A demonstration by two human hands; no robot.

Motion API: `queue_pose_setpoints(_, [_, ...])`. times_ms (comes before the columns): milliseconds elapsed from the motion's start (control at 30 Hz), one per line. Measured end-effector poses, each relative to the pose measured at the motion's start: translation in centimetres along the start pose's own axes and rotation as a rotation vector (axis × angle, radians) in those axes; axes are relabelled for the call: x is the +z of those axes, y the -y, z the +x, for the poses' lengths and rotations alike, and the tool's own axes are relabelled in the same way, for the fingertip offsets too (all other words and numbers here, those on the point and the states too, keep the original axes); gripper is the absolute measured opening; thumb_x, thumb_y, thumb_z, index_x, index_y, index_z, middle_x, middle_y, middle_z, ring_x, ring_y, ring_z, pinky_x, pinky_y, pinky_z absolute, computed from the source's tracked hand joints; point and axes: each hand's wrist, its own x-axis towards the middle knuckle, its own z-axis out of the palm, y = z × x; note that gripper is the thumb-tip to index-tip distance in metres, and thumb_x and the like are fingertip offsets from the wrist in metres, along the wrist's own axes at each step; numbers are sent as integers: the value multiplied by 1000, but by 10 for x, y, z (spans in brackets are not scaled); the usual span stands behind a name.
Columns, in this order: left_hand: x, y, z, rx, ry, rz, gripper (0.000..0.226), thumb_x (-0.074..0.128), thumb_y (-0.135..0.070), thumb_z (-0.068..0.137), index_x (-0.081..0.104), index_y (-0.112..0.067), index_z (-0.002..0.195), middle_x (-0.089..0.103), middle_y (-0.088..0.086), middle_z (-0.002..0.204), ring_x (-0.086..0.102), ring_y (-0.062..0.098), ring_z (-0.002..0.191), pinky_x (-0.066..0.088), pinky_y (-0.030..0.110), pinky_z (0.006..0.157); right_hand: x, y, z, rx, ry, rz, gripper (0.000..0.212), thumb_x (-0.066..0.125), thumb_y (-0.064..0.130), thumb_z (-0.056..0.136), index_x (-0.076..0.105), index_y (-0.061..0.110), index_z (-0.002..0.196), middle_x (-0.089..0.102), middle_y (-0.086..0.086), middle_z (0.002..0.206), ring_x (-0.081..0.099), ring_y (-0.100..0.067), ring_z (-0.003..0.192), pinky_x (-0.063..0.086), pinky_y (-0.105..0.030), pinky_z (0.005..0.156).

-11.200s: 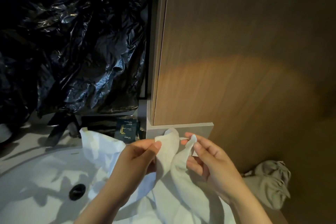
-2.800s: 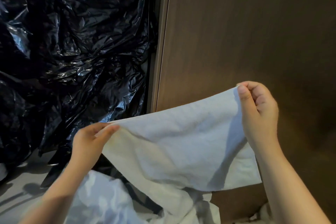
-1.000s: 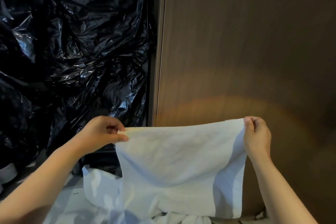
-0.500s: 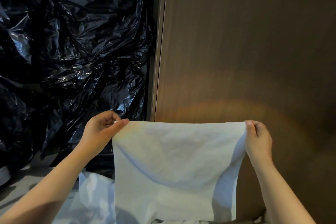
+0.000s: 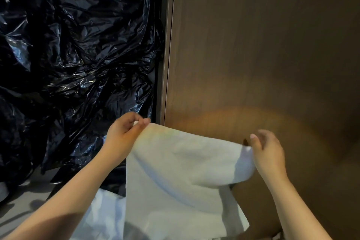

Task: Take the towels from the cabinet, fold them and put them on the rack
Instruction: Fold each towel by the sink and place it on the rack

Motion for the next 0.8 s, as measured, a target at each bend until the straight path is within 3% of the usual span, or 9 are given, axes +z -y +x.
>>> queue_pose_setpoints(67, [13,-17,1,91,54,35,23,69,-40,85,62,-23,72,61,8,73,51,6,61,39,21,59,0,22,-17,-170,65,27,39,54,35,98,55,21,134,55,6,133,52,-12,123,45,-30,99])
queue_pose_setpoints(167, [33,-38,2,148,140,16,21,75,-40,79,64,-24,71,59,3,68,48,1,58,37,12,54,8,57,-41,-328,290,189,25,58,36,95,61,39,120,60,24,124,53,9,116,41,-9,91])
queue_pose_setpoints(300, [46,-56,-1,162,248,-72,21,73,-42,78,67,-22,72,60,1,65,50,3,58,40,13,54,19,86,-61,-372,535,417,26,60,29,96,64,38,120,66,28,115,60,5,111,48,-14,91])
queue_pose_setpoints(400, [47,-66,-4,155,287,-94,28,72,-48,72,69,-20,75,64,13,73,54,11,62,44,25,58,22,91,-64,-413,543,499,15,58,22,98,71,26,103,70,16,96,63,0,90,47,-13,75])
queue_pose_setpoints(500, [41,-65,-13,9,369,-252,24,77,-38,71,71,-19,85,71,14,79,65,16,68,52,28,64,21,89,-65,-376,494,516,17,55,29,96,65,28,83,63,14,76,55,-1,72,42,-14,63])
queue_pose_setpoints(600, [32,-57,-22,-104,361,-347,8,74,-17,80,74,-14,87,73,12,80,67,20,72,55,33,74,16,84,-63,-331,446,514,20,50,33,96,62,29,81,61,13,75,54,-3,70,42,-16,63])
queue_pose_setpoints(667, [29,-54,-27,-93,290,-358,8,68,-8,85,75,-12,84,69,9,70,63,15,62,55,29,68,15,84,-64,-342,498,474,21,49,33,99,62,30,83,62,13,78,56,-5,74,43,-16,66])
queue_pose_setpoints(733, [30,-59,-30,-39,287,-347,8,66,-13,87,73,-9,87,69,5,69,62,9,60,55,19,61,17,88,-66,-358,507,439,21,49,32,100,62,30,84,62,14,78,56,-2,75,43,-14,66])
queue_pose_setpoints(800, [30,-61,-36,-9,304,-333,27,65,-34,83,70,-9,92,68,1,70,61,6,62,51,16,62,18,92,-67,-348,450,450,22,50,28,102,62,27,83,60,10,75,54,-3,71,41,-16,64])
